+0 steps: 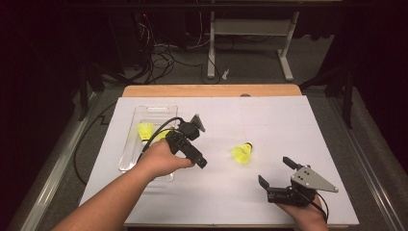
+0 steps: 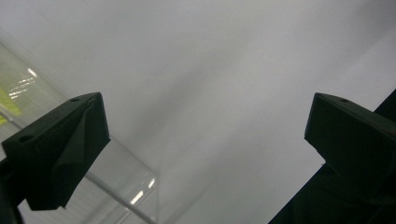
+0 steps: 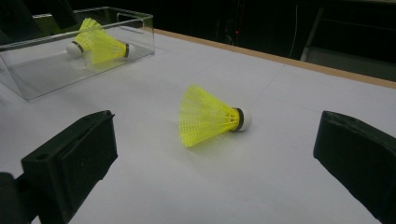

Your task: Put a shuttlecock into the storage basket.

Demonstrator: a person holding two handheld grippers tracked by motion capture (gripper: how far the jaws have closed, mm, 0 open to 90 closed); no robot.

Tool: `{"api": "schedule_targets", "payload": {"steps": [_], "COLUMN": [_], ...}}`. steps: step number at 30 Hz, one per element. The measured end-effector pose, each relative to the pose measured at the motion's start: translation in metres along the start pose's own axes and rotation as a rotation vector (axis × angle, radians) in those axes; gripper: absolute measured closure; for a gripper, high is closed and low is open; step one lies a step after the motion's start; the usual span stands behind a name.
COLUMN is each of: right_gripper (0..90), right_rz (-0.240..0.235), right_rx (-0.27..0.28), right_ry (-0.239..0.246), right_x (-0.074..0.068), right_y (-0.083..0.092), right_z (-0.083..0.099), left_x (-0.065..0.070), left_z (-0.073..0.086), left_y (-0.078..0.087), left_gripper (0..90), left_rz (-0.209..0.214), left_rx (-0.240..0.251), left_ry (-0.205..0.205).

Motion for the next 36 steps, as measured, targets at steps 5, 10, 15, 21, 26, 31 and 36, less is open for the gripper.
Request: {"api": "schedule_targets", "payload": {"steps": [5,10,15,21,26,31,36], "right_gripper": [0.0,0.0,0.0,0.0,0.0,0.0,0.0], "right_rz": [0.0,-0.001,-0.003,-0.004,0.0,0.002,-0.005], "right_rx": [-0.002,0.0,0.002,0.003,0.002,0.001,-0.003], "right_ry": [0.0,0.0,-0.003,-0.009,-0.008,-0.012,-0.009], "right_x": [0.0,0.0,0.0,0.001,0.001,0.003,0.002], "right_y": [0.0,0.0,0.0,0.001,0.001,0.001,-0.002], "right_z": [0.0,0.0,0.0,0.001,0.001,0.001,0.001], "left_x": [0.008,0.018,0.025,0.029,0.03,0.033,0.035], "left_z": [-0.004,-0.006,-0.008,-0.01,-0.011,-0.012,-0.015], "left_y": [-0.005,-0.015,-0.02,-0.025,-0.026,-0.03,-0.032], "left_gripper": [1.0,1.0,1.0,0.9,1.0,1.0,1.1], "left_rz": [0.007,0.01,0.01,0.008,0.009,0.016,0.026], "left_rx": [0.002,-0.014,-0.019,-0.025,-0.024,-0.029,-0.022], "left_ry": [-0.007,-0.022,-0.034,-0.047,-0.046,-0.053,-0.053]}}
Point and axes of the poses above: each handheld gripper's, and its own axes: y roughly backward along the jaws, z roughly out of its underside, x roughly to its right, the point moved 5 cm from there along -y, roughly forward along the jaws, and after that the axes turned 11 degrees about y, right-handed, at the moved point
